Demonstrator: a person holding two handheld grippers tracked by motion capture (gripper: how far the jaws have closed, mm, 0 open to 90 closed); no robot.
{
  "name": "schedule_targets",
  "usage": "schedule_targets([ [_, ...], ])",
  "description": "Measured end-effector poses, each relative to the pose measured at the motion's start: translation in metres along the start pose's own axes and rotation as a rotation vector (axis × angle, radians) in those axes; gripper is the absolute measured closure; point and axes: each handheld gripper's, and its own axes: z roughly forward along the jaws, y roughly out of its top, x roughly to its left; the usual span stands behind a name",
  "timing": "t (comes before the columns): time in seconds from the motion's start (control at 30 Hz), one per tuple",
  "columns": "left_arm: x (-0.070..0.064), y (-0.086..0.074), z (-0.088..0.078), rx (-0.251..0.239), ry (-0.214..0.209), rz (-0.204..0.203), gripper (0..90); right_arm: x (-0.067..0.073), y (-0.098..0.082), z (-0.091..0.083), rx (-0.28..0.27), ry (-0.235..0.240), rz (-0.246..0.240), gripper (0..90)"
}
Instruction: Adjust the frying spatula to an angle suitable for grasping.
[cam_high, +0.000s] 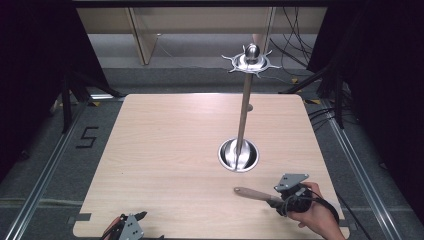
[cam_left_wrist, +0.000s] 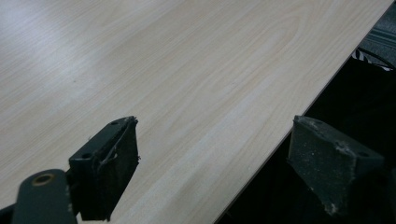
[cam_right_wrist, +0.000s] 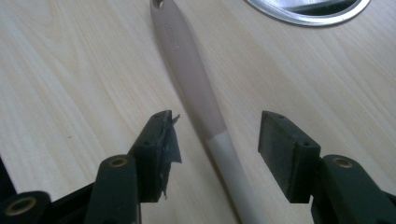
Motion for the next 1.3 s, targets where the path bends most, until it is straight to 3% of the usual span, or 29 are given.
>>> schedule_targets([
  [0.1,0.0,0.0,0.0,-0.005,0.003,0.005,15.4,-0.001,0.005,0.004,0.024,-0.005,-0.006,47.5],
  [0.13,0.0,0.0,0.0,-0.011,0.001,0.001,15.4,-0.004,0.009,0.007,0.052,0.018,-0.044,48.4],
  [0.17,0.0,0.0,0.0,-0.011,0.001,0.001,15.4,-0.003,0.01,0.009,0.073,0.018,-0.035,48.9],
  [0.2,0.0,0.0,0.0,-0.011,0.001,0.001,15.4,-0.004,0.012,0.011,0.083,0.006,-0.065,49.4],
  [0.3,0.0,0.0,0.0,-0.011,0.001,0.001,15.4,-0.003,0.015,0.013,0.128,-0.016,-0.09,50.8],
  [0.37,0.0,0.0,0.001,-0.025,0.008,-0.001,15.4,-0.003,0.017,0.014,0.166,0.014,-0.099,52.4],
  [0.4,0.0,0.0,0.001,-0.024,0.008,0.0,15.4,-0.003,0.018,0.016,0.15,0.001,-0.096,53.4],
  [0.5,0.0,0.0,0.0,-0.009,0.0,0.001,15.4,-0.004,0.021,0.017,0.171,0.019,-0.099,55.6],
  [0.53,0.0,0.0,0.0,-0.01,0.001,0.003,15.4,-0.006,0.022,0.019,0.171,0.033,-0.12,56.8],
  [0.6,0.0,-0.001,0.0,-0.017,0.01,0.001,15.4,-0.004,0.022,0.019,0.182,0.03,-0.104,57.4],
  [0.7,0.0,0.0,0.001,-0.02,0.011,0.002,15.4,-0.008,0.023,0.023,0.179,0.055,-0.12,59.3],
  [0.77,0.0,0.0,0.0,-0.006,-0.003,0.0,15.4,-0.01,0.024,0.024,0.189,0.053,-0.107,62.3],
  [0.83,0.0,0.0,0.0,-0.01,0.0,0.001,15.4,-0.011,0.025,0.026,0.187,0.069,-0.126,63.5],
  [0.87,0.0,0.0,0.0,-0.013,0.009,0.004,15.4,-0.01,0.026,0.026,0.207,0.083,-0.142,64.9],
  [0.9,0.0,0.0,0.0,-0.013,0.009,0.004,15.4,-0.009,0.027,0.026,0.225,0.083,-0.127,65.1],
  [1.1,0.0,-0.001,0.001,-0.018,0.007,0.005,15.4,-0.011,0.029,0.03,0.245,0.099,-0.135,66.0],
  [1.13,0.001,0.0,0.001,-0.017,0.007,0.027,15.4,-0.01,0.03,0.03,0.254,0.099,-0.126,67.5],
  [1.23,0.0,-0.001,0.001,-0.014,0.008,0.008,15.4,-0.012,0.033,0.032,0.26,0.098,-0.163,68.4],
  [1.3,-0.001,-0.001,0.001,-0.017,0.004,0.0,15.4,-0.01,0.035,0.032,0.286,0.068,-0.144,69.4],
])
